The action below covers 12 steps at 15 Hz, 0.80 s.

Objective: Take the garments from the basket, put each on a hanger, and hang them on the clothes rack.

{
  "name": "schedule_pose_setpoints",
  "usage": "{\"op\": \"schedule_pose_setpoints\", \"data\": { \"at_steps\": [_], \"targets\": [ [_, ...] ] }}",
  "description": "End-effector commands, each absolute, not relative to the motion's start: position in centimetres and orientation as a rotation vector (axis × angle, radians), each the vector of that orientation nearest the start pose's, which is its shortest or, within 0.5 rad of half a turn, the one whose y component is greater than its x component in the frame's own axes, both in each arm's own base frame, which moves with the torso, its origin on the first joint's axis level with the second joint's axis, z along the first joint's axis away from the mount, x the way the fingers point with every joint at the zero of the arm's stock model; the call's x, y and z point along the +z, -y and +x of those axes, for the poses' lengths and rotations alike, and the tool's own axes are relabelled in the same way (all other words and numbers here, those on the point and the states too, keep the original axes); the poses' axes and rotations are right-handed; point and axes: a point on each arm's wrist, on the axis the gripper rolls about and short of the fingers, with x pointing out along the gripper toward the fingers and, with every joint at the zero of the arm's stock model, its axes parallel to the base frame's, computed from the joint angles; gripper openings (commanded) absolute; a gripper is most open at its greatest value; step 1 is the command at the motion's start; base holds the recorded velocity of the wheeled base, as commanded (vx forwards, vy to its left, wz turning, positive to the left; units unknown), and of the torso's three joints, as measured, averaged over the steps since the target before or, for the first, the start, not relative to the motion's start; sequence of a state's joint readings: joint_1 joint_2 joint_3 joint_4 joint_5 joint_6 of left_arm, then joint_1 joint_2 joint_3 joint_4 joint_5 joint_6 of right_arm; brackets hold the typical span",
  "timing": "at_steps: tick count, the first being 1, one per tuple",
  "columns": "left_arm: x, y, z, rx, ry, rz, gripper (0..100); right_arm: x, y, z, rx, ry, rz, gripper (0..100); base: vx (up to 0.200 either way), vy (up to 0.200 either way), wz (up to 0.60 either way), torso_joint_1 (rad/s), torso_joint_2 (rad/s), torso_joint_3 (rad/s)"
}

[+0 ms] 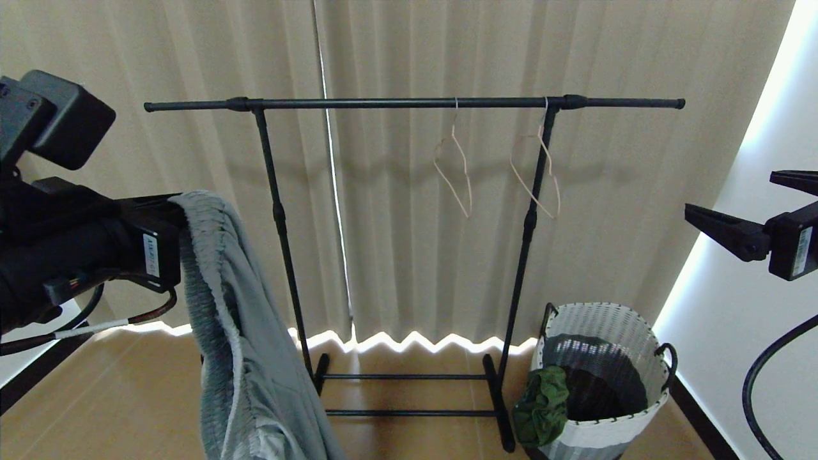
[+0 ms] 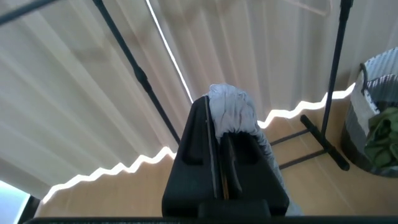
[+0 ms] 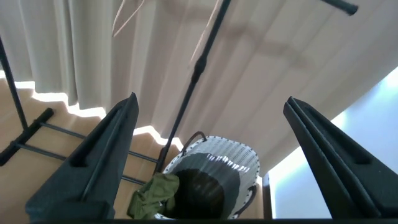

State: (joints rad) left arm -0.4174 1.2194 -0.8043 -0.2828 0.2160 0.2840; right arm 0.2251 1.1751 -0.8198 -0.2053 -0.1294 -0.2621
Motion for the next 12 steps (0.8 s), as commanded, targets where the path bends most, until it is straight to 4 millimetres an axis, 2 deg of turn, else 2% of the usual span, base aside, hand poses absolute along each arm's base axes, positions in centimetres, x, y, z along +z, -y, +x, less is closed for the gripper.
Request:
{"op": "schedule_pose_setpoints", "data": {
  "at_steps": [1, 5, 12],
  "targets": [
    [26.7, 7.2, 17.4, -0.217, -0.098, 0.323, 0, 27.1, -3.7, 17.2, 0.116, -0.138, -0.289, 100, 0.000, 0.000, 0.00, 0.212, -0.49, -0.276],
    [26.8, 7.2, 17.4, -0.216, -0.093, 0.316, 0, 27.5, -3.6, 17.2, 0.108, -0.125, -0.288, 100, 0.000, 0.000, 0.00, 0.084, -0.19, -0.102],
    [26.8, 7.3, 17.5, -0.220, -0.093, 0.318, 0, 28.3, -2.9, 18.2, 0.063, -0.116, -0.274, 100, 0.200, 0.000, 0.00, 0.011, -0.01, -0.005]
  ]
}}
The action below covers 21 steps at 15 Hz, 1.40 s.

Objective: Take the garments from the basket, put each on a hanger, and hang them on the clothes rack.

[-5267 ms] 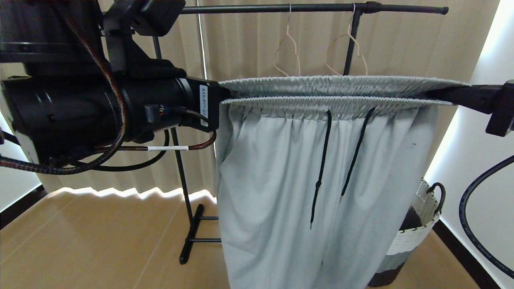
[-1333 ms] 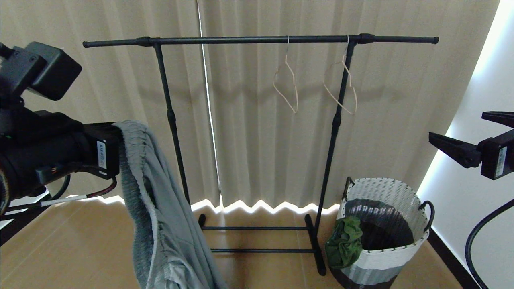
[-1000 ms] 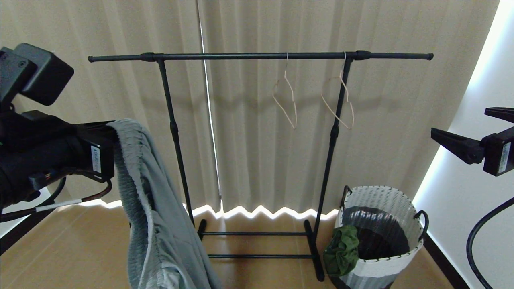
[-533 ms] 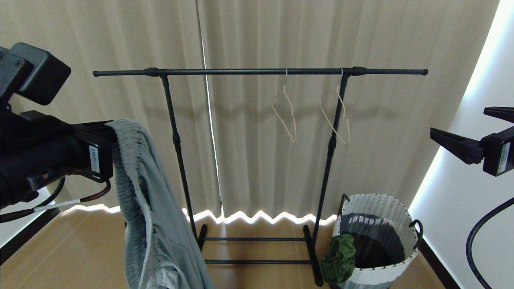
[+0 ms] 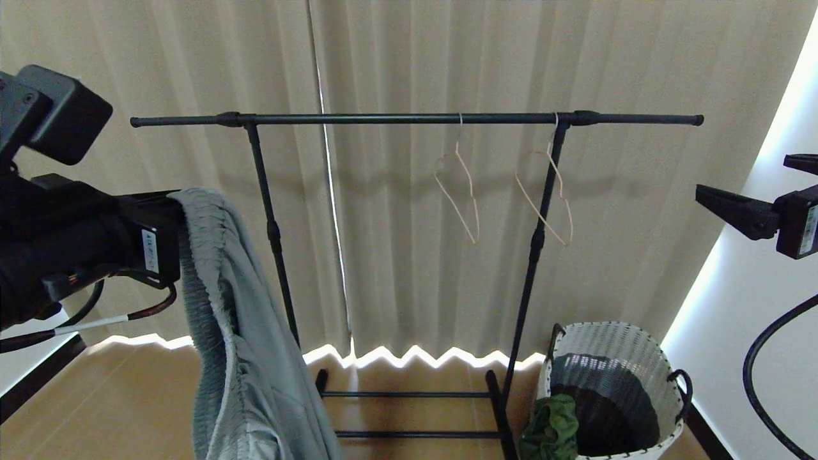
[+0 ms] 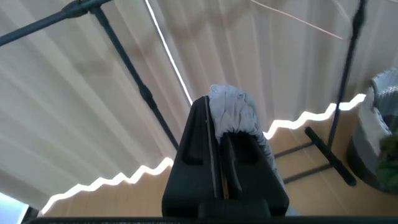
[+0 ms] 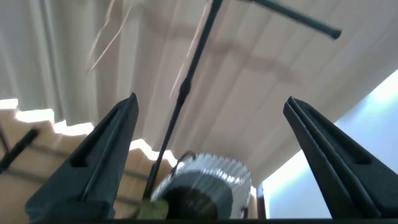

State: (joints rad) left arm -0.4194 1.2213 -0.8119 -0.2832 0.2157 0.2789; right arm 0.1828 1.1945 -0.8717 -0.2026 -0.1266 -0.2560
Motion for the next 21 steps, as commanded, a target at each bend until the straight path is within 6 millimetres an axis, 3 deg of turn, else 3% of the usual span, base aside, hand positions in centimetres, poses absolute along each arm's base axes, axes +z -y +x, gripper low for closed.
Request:
{"op": "schedule_pose_setpoints", "data": {
  "at_steps": [1, 14, 21],
  "targets": [
    [26.8, 7.3, 17.6, -0.220, -0.096, 0.319, 0, 28.3, -2.9, 18.3, 0.060, -0.120, -0.273, 100, 0.200, 0.000, 0.00, 0.012, 0.00, 0.002],
    [26.1, 7.5, 18.0, -0.219, -0.124, 0.323, 0, 25.8, -3.3, 20.9, 0.068, -0.242, -0.232, 100, 0.200, 0.000, 0.00, 0.003, 0.00, 0.003],
    [24.5, 7.4, 18.0, -0.215, -0.105, 0.321, 0, 23.3, -4.1, 24.6, 0.056, -0.465, -0.138, 100, 0.000, 0.000, 0.00, 0.000, 0.00, 0.000]
  ]
}}
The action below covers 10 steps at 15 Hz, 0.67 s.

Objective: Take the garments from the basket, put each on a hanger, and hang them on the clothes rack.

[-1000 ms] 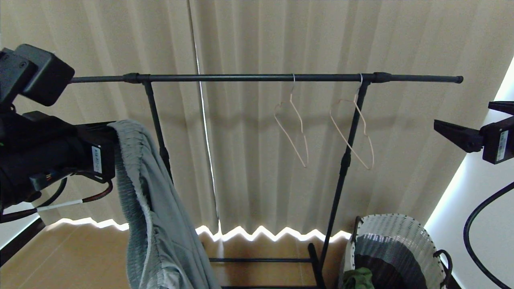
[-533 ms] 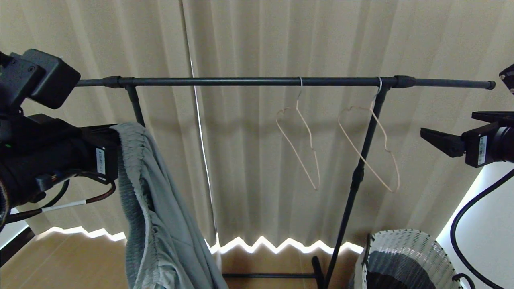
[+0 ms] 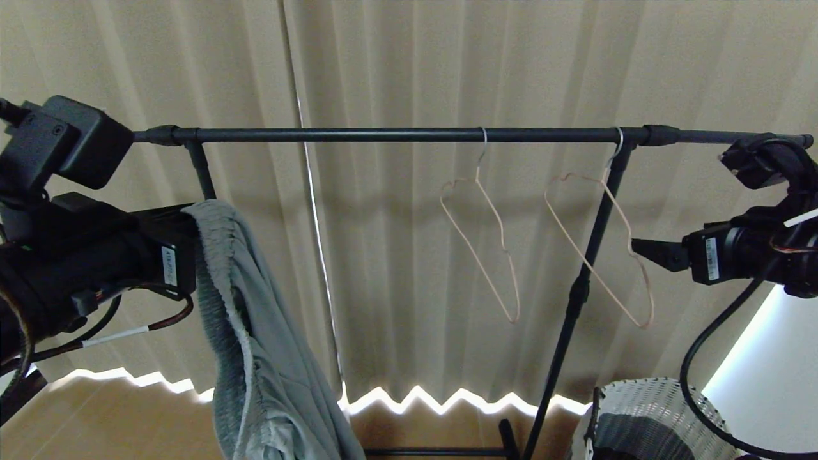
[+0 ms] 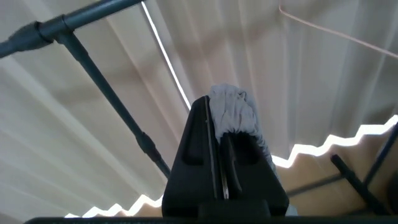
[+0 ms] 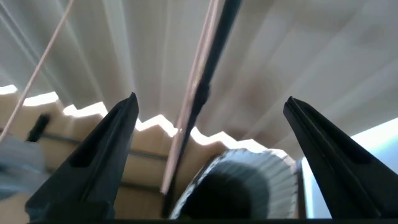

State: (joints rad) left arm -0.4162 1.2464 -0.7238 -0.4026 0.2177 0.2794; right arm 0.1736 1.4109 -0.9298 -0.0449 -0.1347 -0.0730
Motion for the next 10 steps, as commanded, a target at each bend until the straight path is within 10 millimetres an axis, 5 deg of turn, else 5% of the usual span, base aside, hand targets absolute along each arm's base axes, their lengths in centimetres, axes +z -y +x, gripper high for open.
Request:
{"op": "schedule_pose_setpoints", "data": {
  "at_steps": [1, 6, 10],
  "targets": [
    [24.4, 7.4, 18.0, -0.215, -0.101, 0.322, 0, 23.2, -4.4, 26.3, 0.045, -0.489, -0.096, 100, 0.000, 0.000, 0.00, 0.000, 0.00, 0.000],
    [24.4, 7.4, 17.9, -0.216, -0.097, 0.321, 0, 20.9, -5.1, 32.2, 0.014, -0.589, -0.036, 100, 0.000, 0.000, 0.00, 0.000, 0.00, 0.000],
    [24.5, 7.4, 17.8, -0.215, -0.092, 0.319, 0, 19.8, -4.8, 33.1, -0.027, -0.617, -0.045, 100, 0.000, 0.000, 0.00, 0.000, 0.00, 0.000]
  ]
}}
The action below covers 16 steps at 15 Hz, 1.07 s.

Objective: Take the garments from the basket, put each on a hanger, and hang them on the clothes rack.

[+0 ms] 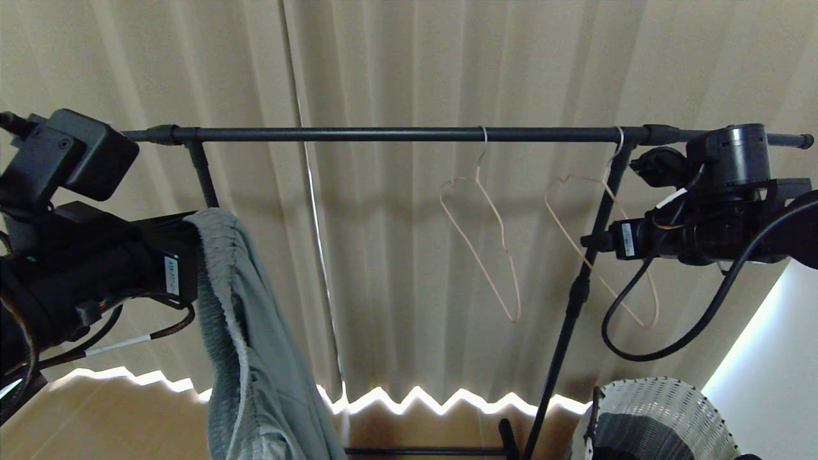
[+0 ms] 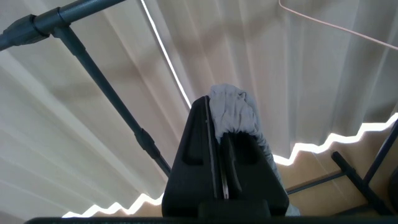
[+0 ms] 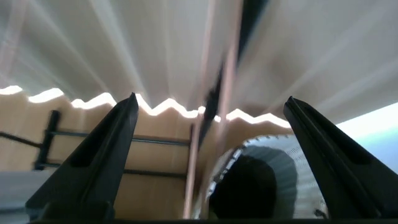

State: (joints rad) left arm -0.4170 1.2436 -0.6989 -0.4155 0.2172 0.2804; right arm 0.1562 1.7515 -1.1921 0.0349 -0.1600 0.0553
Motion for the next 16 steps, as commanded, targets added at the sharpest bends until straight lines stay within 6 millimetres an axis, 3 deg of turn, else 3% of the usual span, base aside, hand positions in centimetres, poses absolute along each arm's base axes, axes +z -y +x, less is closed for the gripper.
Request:
{"op": "schedule_pose_setpoints", "data": {
  "at_steps": [1, 8, 9, 16],
  "targets": [
    [24.5, 7.4, 17.8, -0.215, -0.092, 0.319, 0, 19.9, -4.7, 33.3, -0.042, -0.612, -0.046, 100, 0.000, 0.000, 0.00, 0.000, 0.00, 0.000],
    [24.5, 7.3, 17.8, -0.215, -0.092, 0.319, 0, 20.5, -4.7, 32.9, -0.053, -0.594, -0.032, 100, 0.000, 0.000, 0.00, 0.000, 0.00, 0.000],
    [24.5, 7.3, 17.8, -0.215, -0.092, 0.321, 0, 20.6, -4.7, 32.9, -0.053, -0.592, -0.032, 0, 0.000, 0.000, 0.00, 0.000, 0.00, 0.000],
    [24.5, 7.3, 17.6, -0.215, -0.091, 0.320, 0, 21.0, -4.6, 32.6, -0.052, -0.580, -0.030, 0, 0.000, 0.000, 0.00, 0.000, 0.00, 0.000]
  ]
}}
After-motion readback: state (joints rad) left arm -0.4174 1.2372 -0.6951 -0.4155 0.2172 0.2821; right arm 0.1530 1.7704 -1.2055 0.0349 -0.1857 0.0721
